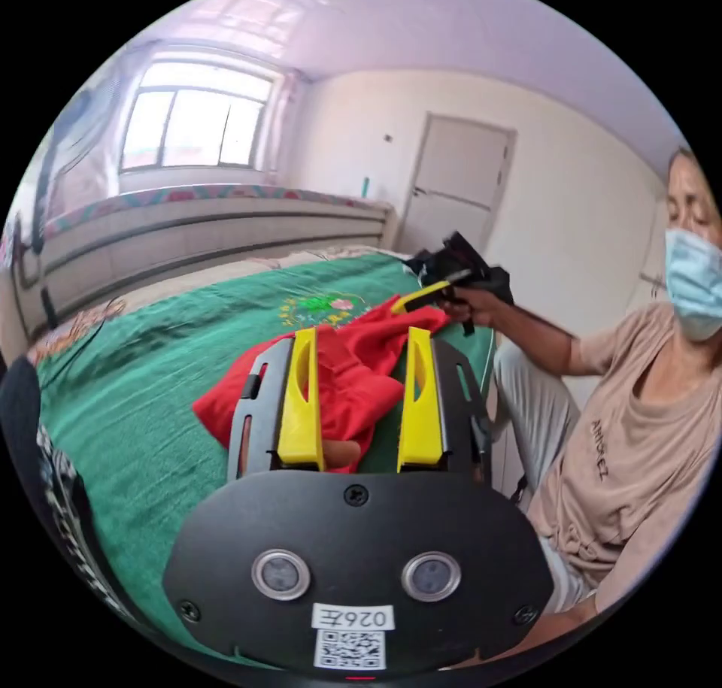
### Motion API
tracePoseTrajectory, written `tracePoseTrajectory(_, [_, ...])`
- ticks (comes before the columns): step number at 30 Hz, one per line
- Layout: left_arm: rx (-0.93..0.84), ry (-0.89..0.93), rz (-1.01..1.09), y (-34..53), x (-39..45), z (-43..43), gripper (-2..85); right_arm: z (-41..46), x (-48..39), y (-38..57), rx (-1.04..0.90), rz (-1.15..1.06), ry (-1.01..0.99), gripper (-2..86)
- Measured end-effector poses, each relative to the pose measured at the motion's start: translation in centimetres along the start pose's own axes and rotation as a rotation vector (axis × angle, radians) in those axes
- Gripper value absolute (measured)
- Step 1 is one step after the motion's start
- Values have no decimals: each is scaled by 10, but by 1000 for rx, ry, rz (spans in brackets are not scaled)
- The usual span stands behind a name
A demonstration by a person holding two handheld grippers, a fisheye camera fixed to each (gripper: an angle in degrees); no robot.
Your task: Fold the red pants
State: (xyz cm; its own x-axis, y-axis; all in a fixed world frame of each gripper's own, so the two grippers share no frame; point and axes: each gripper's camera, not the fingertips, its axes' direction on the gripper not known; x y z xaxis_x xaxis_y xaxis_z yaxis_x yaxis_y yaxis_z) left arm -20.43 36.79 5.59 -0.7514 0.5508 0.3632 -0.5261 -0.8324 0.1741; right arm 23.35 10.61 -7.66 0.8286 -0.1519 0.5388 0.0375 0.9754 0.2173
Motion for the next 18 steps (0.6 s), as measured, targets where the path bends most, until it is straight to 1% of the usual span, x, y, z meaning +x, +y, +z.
tracePoseTrajectory(1, [-85, -33, 56, -8, 22, 25, 194, 12, -2, 0, -19, -15, 17, 7])
tracePoseTrajectory(2, [-132, -52, 77, -10, 32, 38, 201, 24, -4, 0, -38, -32, 42, 8])
tracePoseTrajectory(3, [-229, -87, 111, -12, 47, 65, 204, 29, -5, 0, -45, -39, 57, 7])
tracePoseTrajectory(4, [-330, -113, 131, -11, 57, 91, 204, 39, -7, 0, -58, -54, 96, 7])
tracePoseTrajectory(5, [-381, -123, 140, -10, 61, 103, 203, 48, -8, 1, -61, -62, 140, 7])
tracePoseTrajectory(6, [-478, -168, 143, -6, 66, 125, 197, 51, -8, 1, -58, -67, 160, 6])
tracePoseTrajectory(7, [-513, -189, 155, -2, 70, 136, 186, 56, -9, 2, -52, -83, 191, 9])
tracePoseTrajectory(9, [-490, -183, 138, -4, 71, 131, 178, 62, -10, 3, -44, -106, 220, 13])
tracePoseTrajectory(12, [-481, -213, 153, 1, 71, 124, 130, 71, -5, 5, -48, -134, 271, 25])
tracePoseTrajectory(15, [-474, -211, 148, 5, 74, 117, 111, 87, 15, 4, -96, -93, 365, 57])
tracePoseTrajectory(18, [-472, -234, 150, 9, 80, 106, 91, 107, 44, -2, -152, -26, 372, 88])
